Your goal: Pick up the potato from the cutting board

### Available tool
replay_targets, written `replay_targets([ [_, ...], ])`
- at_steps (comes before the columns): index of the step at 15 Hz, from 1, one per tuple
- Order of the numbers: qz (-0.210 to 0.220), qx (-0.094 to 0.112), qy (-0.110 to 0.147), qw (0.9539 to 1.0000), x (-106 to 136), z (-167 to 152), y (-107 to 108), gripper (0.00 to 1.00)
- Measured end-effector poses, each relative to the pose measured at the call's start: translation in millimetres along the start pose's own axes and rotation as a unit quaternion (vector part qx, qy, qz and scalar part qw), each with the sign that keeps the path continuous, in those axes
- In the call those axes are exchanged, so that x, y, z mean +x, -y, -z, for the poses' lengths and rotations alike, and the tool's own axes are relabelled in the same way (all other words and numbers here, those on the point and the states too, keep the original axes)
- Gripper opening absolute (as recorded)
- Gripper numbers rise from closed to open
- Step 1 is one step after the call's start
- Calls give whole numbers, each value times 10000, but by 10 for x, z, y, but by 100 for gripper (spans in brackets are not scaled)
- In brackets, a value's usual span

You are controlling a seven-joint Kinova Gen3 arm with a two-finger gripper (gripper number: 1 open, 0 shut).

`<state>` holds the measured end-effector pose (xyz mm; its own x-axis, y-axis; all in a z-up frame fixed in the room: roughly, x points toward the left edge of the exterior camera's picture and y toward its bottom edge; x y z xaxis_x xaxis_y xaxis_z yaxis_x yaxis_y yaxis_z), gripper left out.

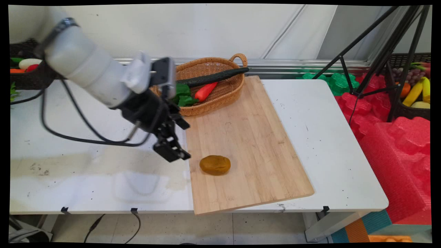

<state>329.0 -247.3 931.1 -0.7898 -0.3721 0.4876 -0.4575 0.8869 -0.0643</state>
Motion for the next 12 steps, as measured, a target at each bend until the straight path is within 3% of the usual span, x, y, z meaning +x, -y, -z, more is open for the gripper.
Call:
replay_targets([
  [5,-203,-8,258,9995,319,-525,21,100],
  [12,-437,-89,483,9978,442,-1098,20,100],
])
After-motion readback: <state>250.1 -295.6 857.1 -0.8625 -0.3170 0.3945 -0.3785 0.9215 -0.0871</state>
